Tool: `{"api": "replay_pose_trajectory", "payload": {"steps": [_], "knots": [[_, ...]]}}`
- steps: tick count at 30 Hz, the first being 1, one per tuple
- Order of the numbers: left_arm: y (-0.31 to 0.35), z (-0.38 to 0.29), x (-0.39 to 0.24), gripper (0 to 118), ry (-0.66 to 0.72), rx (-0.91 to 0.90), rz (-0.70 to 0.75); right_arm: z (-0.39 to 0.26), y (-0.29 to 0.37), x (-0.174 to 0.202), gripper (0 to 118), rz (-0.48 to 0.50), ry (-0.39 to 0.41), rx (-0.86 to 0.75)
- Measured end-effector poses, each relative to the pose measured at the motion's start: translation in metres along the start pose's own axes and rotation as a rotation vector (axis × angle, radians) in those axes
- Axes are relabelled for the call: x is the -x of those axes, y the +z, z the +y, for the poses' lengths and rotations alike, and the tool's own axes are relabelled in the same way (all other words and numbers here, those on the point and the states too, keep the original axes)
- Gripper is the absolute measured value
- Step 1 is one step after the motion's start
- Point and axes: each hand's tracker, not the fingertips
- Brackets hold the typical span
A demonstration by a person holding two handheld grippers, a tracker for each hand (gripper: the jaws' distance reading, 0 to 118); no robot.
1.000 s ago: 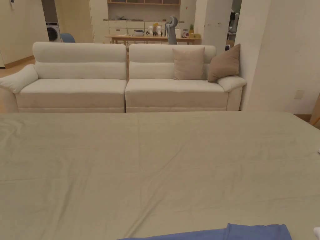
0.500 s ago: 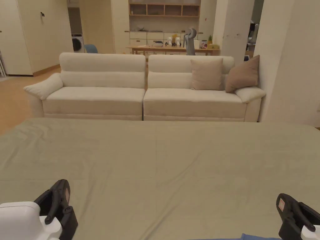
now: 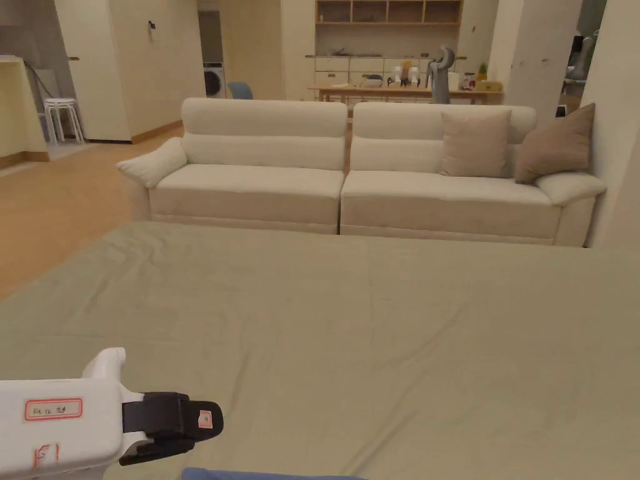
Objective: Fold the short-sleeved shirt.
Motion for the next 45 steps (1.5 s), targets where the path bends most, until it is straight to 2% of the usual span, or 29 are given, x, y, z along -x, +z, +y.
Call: {"api": "replay_pose_trajectory", "payload": {"steps": [3, 4, 5, 6, 7, 8, 11, 13, 15, 20, 23, 24, 25, 26, 27, 28, 29, 30, 31, 32, 35, 36, 38, 40, 42, 44, 45], "knots": [[-0.010, -0.007, 0.067, 3, 0.222, 0.034, 0.078, -0.006, -0.004, 0.005, 0, -0.015, 0.038, 0.035], [-0.011, -0.011, 0.084, 20, 0.276, 0.042, 0.067, -0.008, -0.007, 0.006, 0, -0.013, 0.036, 0.059], [-0.013, -0.015, 0.104, 50, 0.340, 0.049, 0.052, -0.010, -0.009, 0.007, 0, -0.015, 0.020, 0.090], [-0.015, -0.018, 0.122, 90, 0.397, 0.055, 0.047, -0.013, -0.012, 0.008, 0, -0.010, -0.003, 0.116], [-0.018, -0.022, 0.136, 108, 0.442, 0.070, 0.033, -0.014, -0.014, 0.008, 0, -0.002, -0.026, 0.136], [-0.023, -0.022, 0.146, 114, 0.481, 0.092, 0.020, -0.015, -0.017, 0.008, 0, 0.003, -0.046, 0.162], [-0.038, -0.030, 0.171, 114, 0.521, 0.128, -0.048, -0.022, -0.025, 0.003, 0, 0.001, -0.071, 0.207], [-0.040, -0.019, 0.196, 114, 0.532, 0.090, -0.230, -0.023, -0.029, 0.004, 0, 0.003, -0.078, 0.236], [-0.057, -0.014, 0.198, 114, 0.551, 0.142, -0.307, -0.024, -0.033, 0.007, 0, 0.001, -0.092, 0.269], [-0.104, -0.008, 0.187, 114, 0.382, 0.304, -0.399, -0.028, -0.043, 0.014, 0, 0.006, -0.130, 0.326], [-0.118, 0.001, 0.185, 113, 0.304, 0.321, -0.458, -0.030, -0.048, 0.021, 0, 0.018, -0.132, 0.356], [-0.119, 0.004, 0.186, 104, 0.325, 0.298, -0.437, -0.030, -0.049, 0.024, 0, 0.025, -0.127, 0.363], [-0.119, 0.007, 0.188, 80, 0.323, 0.251, -0.382, -0.030, -0.050, 0.027, 0, 0.034, -0.118, 0.371], [-0.122, 0.009, 0.193, 39, 0.342, 0.234, -0.278, -0.031, -0.051, 0.029, 0, 0.042, -0.107, 0.378], [-0.126, 0.008, 0.198, 5, 0.376, 0.238, -0.121, -0.032, -0.052, 0.032, 0, 0.051, -0.091, 0.384], [-0.131, -0.010, 0.206, 5, 0.363, 0.262, -0.018, -0.033, -0.053, 0.034, 0, 0.058, -0.076, 0.389], [-0.123, -0.010, 0.195, 5, 0.358, 0.215, -0.222, -0.033, -0.054, 0.037, 0, 0.064, -0.059, 0.394], [-0.125, -0.007, 0.182, 5, 0.258, 0.248, -0.100, -0.033, -0.055, 0.040, 0, 0.071, -0.045, 0.398], [-0.122, -0.005, 0.172, 5, 0.213, 0.244, -0.078, -0.033, -0.055, 0.042, 0, 0.081, -0.035, 0.400], [-0.119, -0.006, 0.155, 5, 0.163, 0.245, 0.009, -0.033, -0.056, 0.044, 0, 0.095, -0.024, 0.402], [-0.107, -0.006, 0.103, 5, -0.154, 0.282, 0.262, -0.032, -0.058, 0.046, 0, 0.125, -0.017, 0.400], [-0.103, -0.011, 0.086, 5, -0.304, 0.288, 0.347, -0.031, -0.060, 0.045, 0, 0.139, -0.037, 0.403], [-0.095, -0.021, 0.059, 5, -0.492, 0.250, 0.543, -0.033, -0.063, 0.041, 0, 0.172, -0.119, 0.418], [-0.090, -0.027, 0.042, 5, -0.581, 0.214, 0.723, -0.036, -0.064, 0.036, 0, 0.177, -0.171, 0.424], [-0.091, -0.038, 0.026, 5, -0.650, 0.191, 0.800, -0.040, -0.063, 0.032, 0, 0.169, -0.160, 0.429], [-0.100, -0.045, 0.006, 5, -0.645, 0.219, 0.763, -0.043, -0.060, 0.026, 0, 0.160, -0.152, 0.434], [-0.105, -0.047, -0.007, 5, -0.612, 0.232, 0.686, -0.044, -0.058, 0.023, 0, 0.155, -0.150, 0.438]]}}
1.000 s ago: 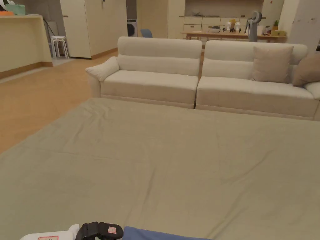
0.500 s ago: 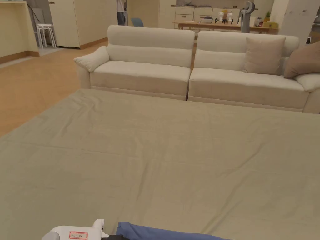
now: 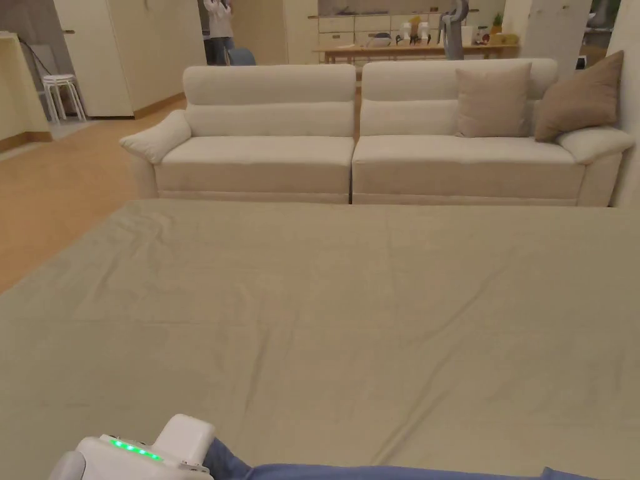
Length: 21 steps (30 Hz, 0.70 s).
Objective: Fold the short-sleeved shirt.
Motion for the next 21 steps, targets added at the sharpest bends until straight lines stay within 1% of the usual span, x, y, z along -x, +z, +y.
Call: {"api": "replay_pose_trajectory", "payload": {"steps": [2, 3, 4, 5, 7, 8, 9, 11, 12, 14, 17, 20, 21], "knots": [[0.011, 0.019, -0.027, 5, 0.132, -0.009, -0.301, -0.001, 0.007, -0.005, 0, 0.001, -0.016, -0.001], [0.011, 0.029, -0.042, 5, 0.188, 0.005, -0.395, -0.001, 0.011, -0.008, 0, 0.005, -0.030, -0.008], [0.007, 0.042, -0.058, 5, 0.225, 0.021, -0.462, -0.001, 0.014, -0.011, 0, 0.007, -0.041, -0.013], [0.001, 0.052, -0.078, 5, 0.235, 0.048, -0.513, -0.001, 0.018, -0.015, 0, 0.006, -0.051, -0.017], [-0.013, 0.069, -0.114, 6, 0.210, 0.081, -0.583, -0.001, 0.025, -0.023, 0, 0.003, -0.066, -0.030], [-0.024, 0.078, -0.134, 14, 0.199, 0.101, -0.605, -0.001, 0.028, -0.027, 0, 0.003, -0.073, -0.038], [-0.034, 0.083, -0.148, 41, 0.200, 0.114, -0.643, -0.002, 0.032, -0.030, 0, 0.000, -0.078, -0.043], [-0.051, 0.087, -0.167, 103, 0.257, 0.139, -0.738, -0.003, 0.036, -0.038, 0, -0.008, -0.094, -0.044], [-0.057, 0.088, -0.173, 118, 0.261, 0.154, -0.748, -0.003, 0.037, -0.042, 0, -0.011, -0.104, -0.042], [-0.055, 0.091, -0.170, 117, 0.310, 0.136, -0.753, -0.004, 0.040, -0.048, 0, -0.018, -0.123, -0.044], [-0.036, 0.093, -0.154, 117, 0.341, 0.076, -0.703, -0.004, 0.043, -0.054, 0, -0.022, -0.131, -0.055], [-0.008, 0.088, -0.134, 116, 0.309, 0.041, -0.660, 0.000, 0.043, -0.058, 0, -0.017, -0.141, -0.062], [0.002, 0.082, -0.132, 111, 0.279, -0.007, -0.622, 0.001, 0.043, -0.059, 0, -0.016, -0.143, -0.066]]}}
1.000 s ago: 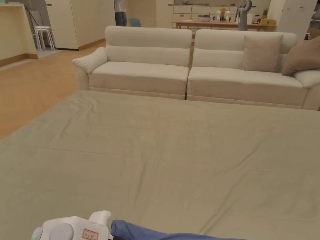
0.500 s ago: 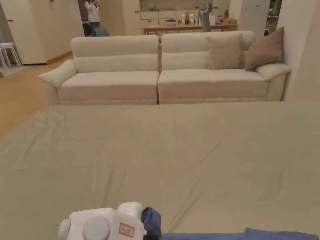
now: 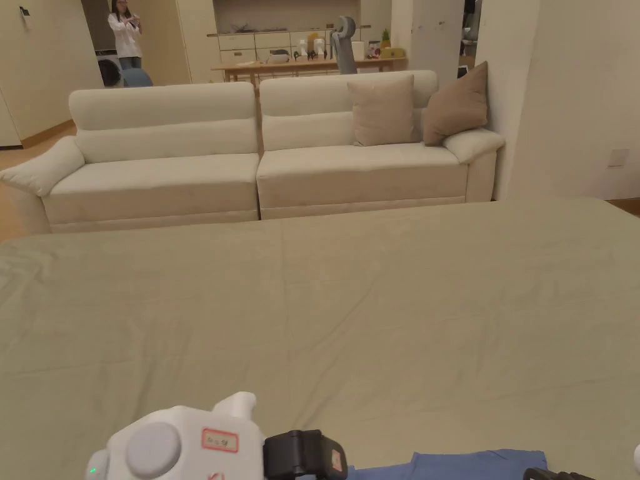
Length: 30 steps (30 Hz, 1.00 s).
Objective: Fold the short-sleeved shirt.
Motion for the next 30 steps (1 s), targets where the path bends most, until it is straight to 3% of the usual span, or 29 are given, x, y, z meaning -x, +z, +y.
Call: {"api": "replay_pose_trajectory", "payload": {"steps": [1, 3, 4, 6, 10, 16, 17, 20, 24, 26, 30], "knots": [[0.006, -0.007, -0.003, 93, -0.041, -0.034, 0.022, 0.000, 0.000, 0.000, 0, 0.002, -0.001, -0.005], [0.009, -0.019, -0.011, 11, -0.149, -0.055, 0.041, 0.003, 0.001, -0.001, 0, 0.004, -0.001, -0.015], [0.004, -0.024, -0.017, 3, -0.193, -0.043, 0.095, 0.004, 0.002, -0.002, 0, 0.007, -0.003, -0.017], [-0.016, -0.034, -0.025, 2, -0.282, -0.022, 0.191, 0.005, 0.002, -0.001, 0, 0.010, -0.005, -0.018], [-0.066, -0.038, -0.030, 2, -0.275, 0.034, 0.258, 0.005, 0.003, -0.002, 0, 0.012, 0.002, -0.015], [-0.148, -0.060, -0.030, 1, -0.237, 0.227, 0.155, 0.006, 0.005, -0.005, 0, -0.005, 0.018, -0.012], [-0.140, -0.062, -0.035, 1, -0.266, 0.129, 0.185, 0.005, 0.004, -0.005, 0, -0.008, 0.020, -0.009], [-0.134, -0.057, -0.031, 1, -0.141, 0.155, 0.069, 0.005, 0.004, -0.003, 0, -0.001, 0.016, -0.004], [-0.101, -0.054, -0.015, 1, 0.121, 0.158, -0.395, 0.005, 0.003, 0.002, 0, 0.015, 0.011, 0.001], [-0.070, -0.053, -0.012, 1, 0.116, 0.057, -0.435, 0.006, 0.003, 0.005, 0, 0.021, 0.014, 0.002], [-0.003, -0.038, 0.028, 1, 0.072, -0.080, -0.291, 0.010, 0.006, 0.010, 0, 0.018, 0.033, 0.000]]}}
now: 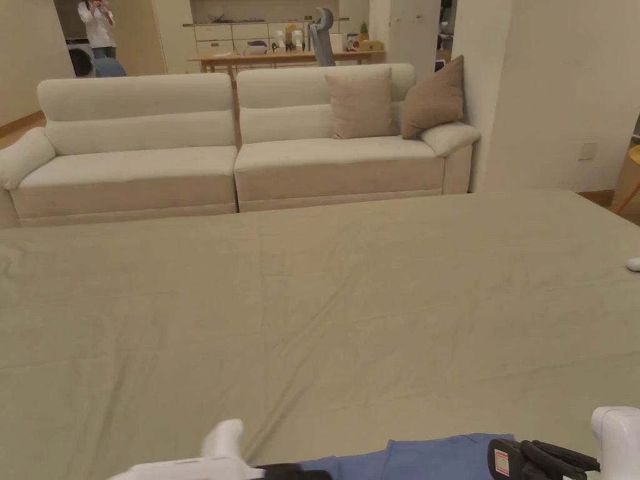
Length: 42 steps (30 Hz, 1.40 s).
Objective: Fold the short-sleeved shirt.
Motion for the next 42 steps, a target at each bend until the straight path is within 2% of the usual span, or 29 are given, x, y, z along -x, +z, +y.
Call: {"api": "replay_pose_trajectory", "payload": {"steps": [2, 4, 5, 6, 7, 9, 10, 12, 14, 16, 17, 18, 19, 20, 22, 23, 24, 25, 26, 27, 28, 31, 34, 36, 38, 42], "knots": [[0.036, 0.009, 0.026, 3, 0.011, -0.058, 0.049, 0.001, -0.001, 0.003, 0, -0.003, 0.010, 0.007], [0.065, 0.015, 0.056, 12, 0.035, -0.088, 0.097, 0.000, -0.005, 0.006, 0, -0.005, 0.017, 0.017], [0.078, 0.018, 0.074, 12, 0.078, -0.086, 0.086, 0.000, -0.008, 0.009, 0, -0.006, 0.019, 0.025], [0.088, 0.019, 0.091, 29, 0.120, -0.078, 0.058, 0.000, -0.010, 0.011, 0, -0.004, 0.020, 0.034], [0.095, 0.019, 0.105, 52, 0.157, -0.069, 0.035, 0.000, -0.013, 0.014, 0, -0.003, 0.018, 0.042], [0.102, 0.019, 0.134, 111, 0.216, -0.052, -0.009, 0.000, -0.019, 0.021, 0, 0.004, 0.019, 0.056], [0.106, 0.017, 0.147, 117, 0.225, -0.049, 0.003, 0.001, -0.021, 0.024, 0, 0.008, 0.022, 0.062], [0.106, 0.013, 0.173, 118, 0.296, -0.082, -0.069, 0.002, -0.026, 0.032, 0, 0.011, 0.040, 0.073], [0.095, 0.006, 0.197, 118, 0.370, -0.094, -0.088, 0.005, -0.029, 0.039, 0, 0.011, 0.055, 0.079], [0.073, -0.003, 0.224, 118, 0.482, -0.030, -0.152, 0.006, -0.033, 0.044, 0, 0.019, 0.061, 0.089], [0.069, -0.008, 0.231, 118, 0.514, -0.010, -0.291, 0.007, -0.034, 0.046, 0, 0.022, 0.064, 0.095], [0.055, -0.004, 0.231, 118, 0.594, -0.002, -0.492, 0.008, -0.035, 0.048, 0, 0.025, 0.067, 0.102], [0.036, -0.008, 0.228, 118, 0.671, 0.057, -0.531, 0.009, -0.037, 0.050, 0, 0.030, 0.068, 0.108], [0.026, -0.008, 0.216, 118, 0.614, 0.058, -0.501, 0.010, -0.037, 0.051, 0, 0.035, 0.069, 0.110], [0.018, -0.002, 0.203, 117, 0.408, 0.055, -0.385, 0.012, -0.038, 0.054, 0, 0.039, 0.076, 0.110], [0.015, 0.000, 0.200, 111, 0.361, 0.067, -0.352, 0.013, -0.038, 0.055, 0, 0.039, 0.080, 0.109], [0.019, -0.001, 0.193, 79, 0.359, 0.060, -0.308, 0.014, -0.038, 0.055, 0, 0.040, 0.080, 0.109], [0.020, -0.003, 0.196, 25, 0.363, 0.040, -0.243, 0.015, -0.037, 0.055, 0, 0.044, 0.078, 0.110], [0.018, -0.006, 0.202, 12, 0.378, 0.026, -0.110, 0.015, -0.037, 0.054, 0, 0.049, 0.073, 0.111], [0.016, -0.016, 0.216, 12, 0.405, 0.041, 0.075, 0.014, -0.037, 0.053, 0, 0.051, 0.069, 0.113], [0.023, -0.016, 0.210, 12, 0.465, -0.031, -0.220, 0.013, -0.037, 0.052, 0, 0.049, 0.067, 0.115], [0.012, -0.012, 0.185, 11, 0.327, -0.009, -0.011, 0.010, -0.037, 0.048, 0, 0.033, 0.060, 0.129], [0.020, -0.009, 0.148, 11, 0.304, -0.022, 0.080, 0.009, -0.035, 0.043, 0, 0.025, 0.042, 0.135], [0.029, -0.005, 0.129, 11, 0.190, -0.007, 0.139, 0.010, -0.031, 0.041, 0, 0.024, 0.036, 0.131], [0.045, -0.002, 0.120, 11, 0.125, 0.004, 0.239, 0.013, -0.027, 0.040, 0, 0.020, 0.046, 0.123], [0.105, 0.008, 0.121, 11, 0.085, -0.057, 0.391, 0.019, -0.019, 0.037, 0, 0.013, 0.083, 0.093]]}}
